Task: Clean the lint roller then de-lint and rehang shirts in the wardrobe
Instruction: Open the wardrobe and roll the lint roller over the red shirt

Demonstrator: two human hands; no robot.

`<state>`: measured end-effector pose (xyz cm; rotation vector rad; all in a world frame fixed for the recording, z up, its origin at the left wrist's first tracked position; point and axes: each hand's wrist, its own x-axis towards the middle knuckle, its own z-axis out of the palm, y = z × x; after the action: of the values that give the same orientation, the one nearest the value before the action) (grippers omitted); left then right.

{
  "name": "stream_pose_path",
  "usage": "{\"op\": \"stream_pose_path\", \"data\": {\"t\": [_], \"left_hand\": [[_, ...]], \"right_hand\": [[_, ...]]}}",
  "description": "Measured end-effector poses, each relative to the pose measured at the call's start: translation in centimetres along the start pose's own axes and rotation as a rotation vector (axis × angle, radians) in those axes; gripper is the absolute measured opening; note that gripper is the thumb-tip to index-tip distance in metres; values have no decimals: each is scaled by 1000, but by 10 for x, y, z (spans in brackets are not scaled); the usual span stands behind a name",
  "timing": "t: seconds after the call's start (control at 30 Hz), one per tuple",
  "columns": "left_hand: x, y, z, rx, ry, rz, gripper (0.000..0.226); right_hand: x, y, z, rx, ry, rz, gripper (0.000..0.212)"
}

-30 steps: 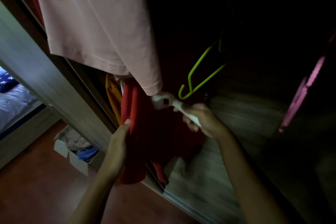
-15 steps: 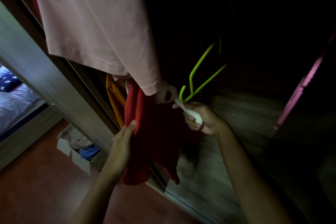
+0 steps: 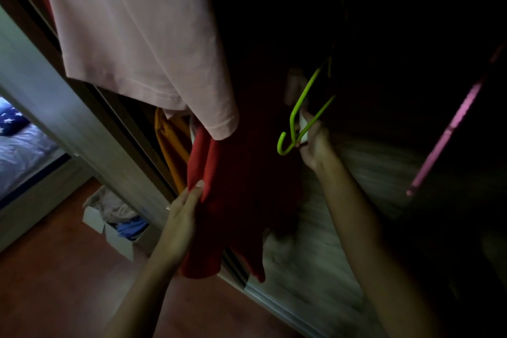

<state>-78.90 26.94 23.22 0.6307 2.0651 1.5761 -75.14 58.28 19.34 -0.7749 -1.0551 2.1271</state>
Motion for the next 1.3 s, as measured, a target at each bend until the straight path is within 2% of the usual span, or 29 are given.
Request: {"op": "stream_pose_path", "data": {"t": [0.07,0.13,0.2,0.3,0.37,0.43,0.47,0.53,0.63,0.73,0.83,0.93,1.0,1.17,1.23,1.3], "left_hand": [[-2,1,1,-9,12,0,49],[-3,3,1,-15,30,12,45],[-3,5,0,-14,38,27,42],[-2,8,0,-41,53,22,45],[-3,10,0,-29,69,31,45],[-4,12,0,-29,77,29,45],[-5,13,0,-31,71,23,47],[-9,15,-1,-30,59,16,49],[-11,16,-4,-11,50,29,40],[-13,18,-8,17,35,36,43],[-15,21,-12,19,34,36,40],[-15,22,-13,8,33,43,41],[-15,22,-12,5,32,54,42],[-16,20,-13,3,-18,50,50],[-17,19,-14,-16,-17,43,51],[-18,19,-14,-33,-10,47,51]], "right_hand": [[0,17,-6,-75,45,16,38],[-10,43,-12,-123,-29,30,23],[-30,75,-20,-160,-189,104,19],[-57,112,-33,-278,-482,313,32],[-67,120,-40,-393,-694,416,37],[-67,120,-42,-441,-804,475,39],[-63,117,-41,-415,-793,494,39],[-49,109,-38,-342,-658,481,36],[-23,89,-35,-227,-322,300,27],[4,78,-38,56,13,197,16],[16,93,-41,143,152,176,18],[-5,131,-44,107,40,230,23],[-35,160,-49,-23,-90,287,36],[-119,216,-77,-411,-372,500,35],[-137,221,-79,-509,-390,513,33],[-140,215,-72,-420,-363,467,34]]}}
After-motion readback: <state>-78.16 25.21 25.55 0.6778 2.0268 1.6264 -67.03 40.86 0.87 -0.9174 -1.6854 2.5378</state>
